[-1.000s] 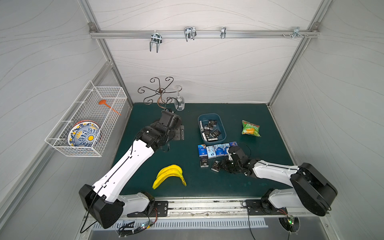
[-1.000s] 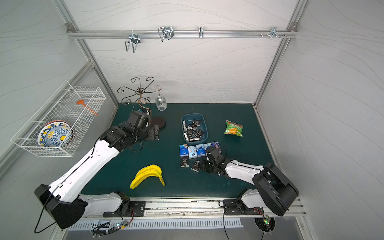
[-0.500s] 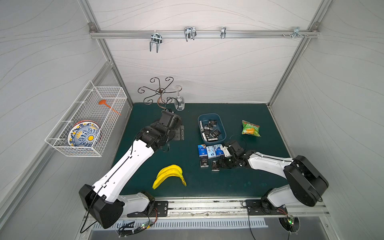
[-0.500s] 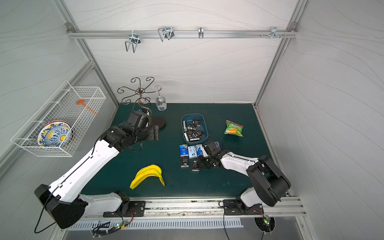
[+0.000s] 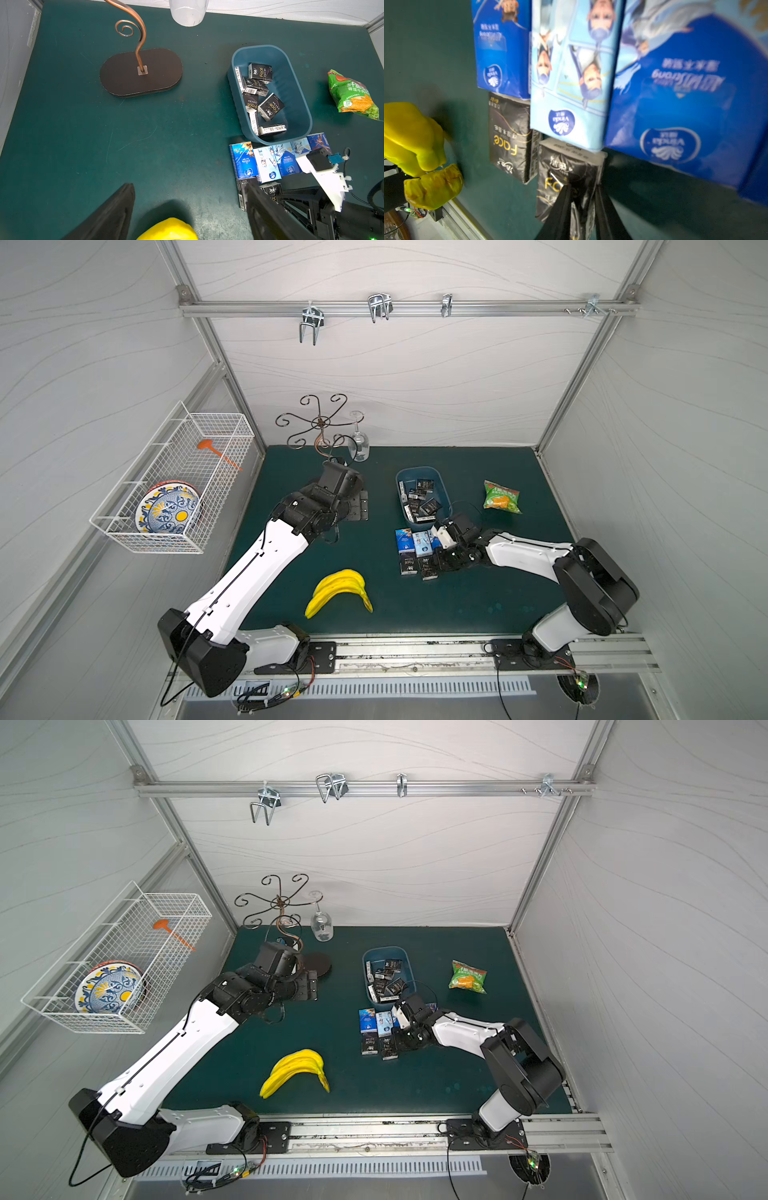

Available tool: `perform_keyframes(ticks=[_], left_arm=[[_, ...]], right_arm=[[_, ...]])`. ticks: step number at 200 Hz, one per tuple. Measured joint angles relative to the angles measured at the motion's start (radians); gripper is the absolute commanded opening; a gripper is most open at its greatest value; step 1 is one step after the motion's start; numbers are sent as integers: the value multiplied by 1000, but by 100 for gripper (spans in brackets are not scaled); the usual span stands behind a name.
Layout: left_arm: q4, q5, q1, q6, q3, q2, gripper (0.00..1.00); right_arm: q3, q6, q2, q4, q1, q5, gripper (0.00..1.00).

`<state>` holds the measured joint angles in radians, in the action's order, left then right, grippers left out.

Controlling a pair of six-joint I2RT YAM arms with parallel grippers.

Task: Take the pocket tissues out of the storage box
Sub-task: Adjust the pocket tissues at the center of the board.

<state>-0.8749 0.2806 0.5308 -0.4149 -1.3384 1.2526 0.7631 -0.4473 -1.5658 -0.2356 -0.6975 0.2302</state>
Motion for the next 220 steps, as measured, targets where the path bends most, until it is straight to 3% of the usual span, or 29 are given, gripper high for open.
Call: perform_keyframes(ticks=[163, 220], left_arm=[[0, 0, 0, 0, 0, 0, 87], [0, 0, 0, 0, 0, 0, 87]], right_arm=[[0, -101, -24, 77, 0, -20, 26], [0, -115, -27, 80, 0, -19, 32]])
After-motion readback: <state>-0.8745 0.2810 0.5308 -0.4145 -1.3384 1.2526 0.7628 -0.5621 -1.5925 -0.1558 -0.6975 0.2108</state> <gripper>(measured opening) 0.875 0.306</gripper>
